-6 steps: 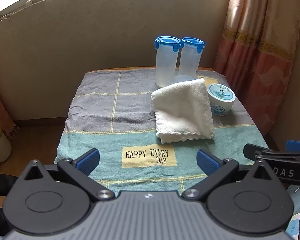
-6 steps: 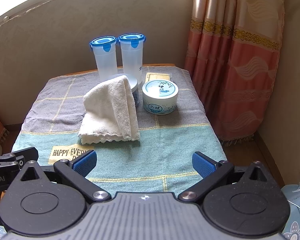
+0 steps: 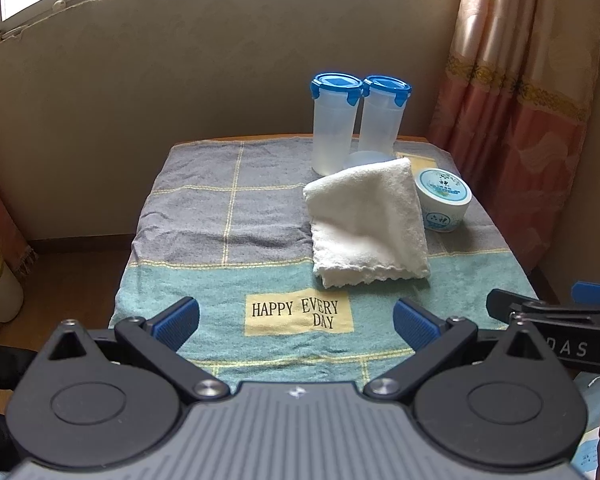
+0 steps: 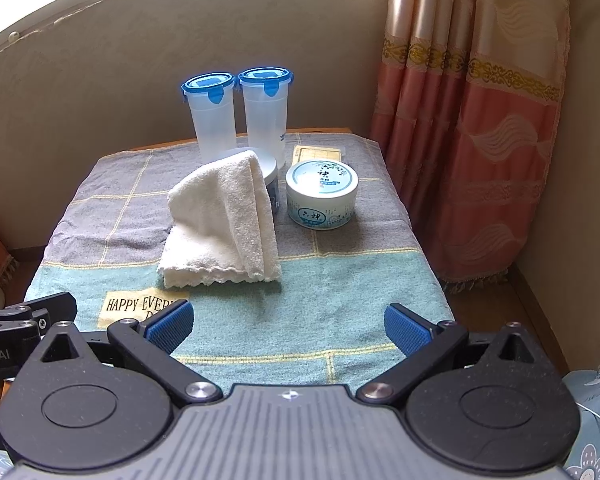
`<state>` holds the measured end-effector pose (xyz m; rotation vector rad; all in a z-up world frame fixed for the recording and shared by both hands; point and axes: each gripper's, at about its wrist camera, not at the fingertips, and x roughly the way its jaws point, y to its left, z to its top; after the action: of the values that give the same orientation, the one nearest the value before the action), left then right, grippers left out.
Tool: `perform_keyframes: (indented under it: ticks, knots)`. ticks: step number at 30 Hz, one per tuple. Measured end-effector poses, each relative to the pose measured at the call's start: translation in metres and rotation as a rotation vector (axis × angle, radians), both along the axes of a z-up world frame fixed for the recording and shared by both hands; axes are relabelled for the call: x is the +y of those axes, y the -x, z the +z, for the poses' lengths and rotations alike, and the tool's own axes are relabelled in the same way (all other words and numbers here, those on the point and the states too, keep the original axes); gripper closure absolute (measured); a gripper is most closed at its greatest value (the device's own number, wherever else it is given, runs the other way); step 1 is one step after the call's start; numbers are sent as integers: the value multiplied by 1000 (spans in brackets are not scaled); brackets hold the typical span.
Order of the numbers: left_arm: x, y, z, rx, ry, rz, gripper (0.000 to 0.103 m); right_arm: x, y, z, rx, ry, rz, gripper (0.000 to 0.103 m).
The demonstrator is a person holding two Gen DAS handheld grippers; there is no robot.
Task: Clean container
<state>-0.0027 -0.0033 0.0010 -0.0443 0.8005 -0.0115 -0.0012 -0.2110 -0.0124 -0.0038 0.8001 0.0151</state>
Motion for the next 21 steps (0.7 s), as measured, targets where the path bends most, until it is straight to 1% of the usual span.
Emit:
perform_keyframes:
  ticks: [21]
  knots:
    - [0, 1, 1, 3, 1, -5, 0, 2, 1, 2, -4, 8, -10, 0]
